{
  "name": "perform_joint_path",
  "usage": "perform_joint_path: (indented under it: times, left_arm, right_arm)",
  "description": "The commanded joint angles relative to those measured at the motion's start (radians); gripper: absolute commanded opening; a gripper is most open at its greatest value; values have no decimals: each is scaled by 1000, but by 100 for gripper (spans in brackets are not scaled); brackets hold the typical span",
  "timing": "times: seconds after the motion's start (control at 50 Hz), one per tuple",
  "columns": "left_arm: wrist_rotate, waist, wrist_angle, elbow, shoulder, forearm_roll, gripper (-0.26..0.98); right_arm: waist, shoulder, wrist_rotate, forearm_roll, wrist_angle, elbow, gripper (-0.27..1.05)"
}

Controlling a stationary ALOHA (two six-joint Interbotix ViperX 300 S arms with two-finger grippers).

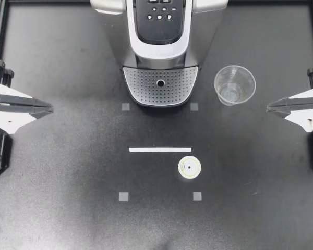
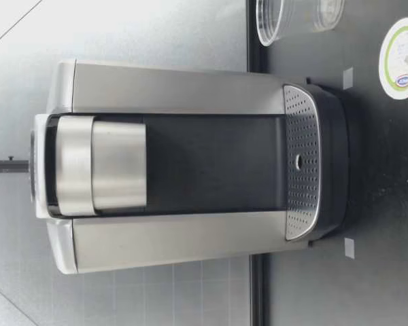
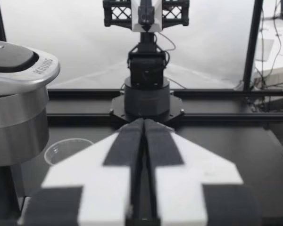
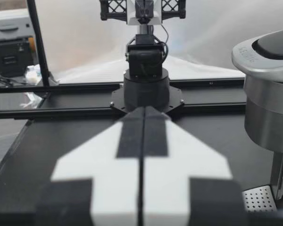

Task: Place the coffee capsule inside the capsule container, then place the cup onto the center of the cup tray, then push the 'Hot Water' and 'Travel Mug' buttons.

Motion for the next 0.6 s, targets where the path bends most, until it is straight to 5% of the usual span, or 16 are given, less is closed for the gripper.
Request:
perform_joint_path:
  times: [0.0,0.26,0.58]
  left_arm:
    - [5,-3,-12,-15,29,0,16]
    - [-11,-3,-17,-31,153,0,15]
    - [-48,-5,-20,-121,483,0,15]
  right_arm:
    - [-2,8,2,-2,-15,-9,19]
    - [-2,75,26,0,-41,-5,11]
    - [-2,310,158,0,-46,-11,11]
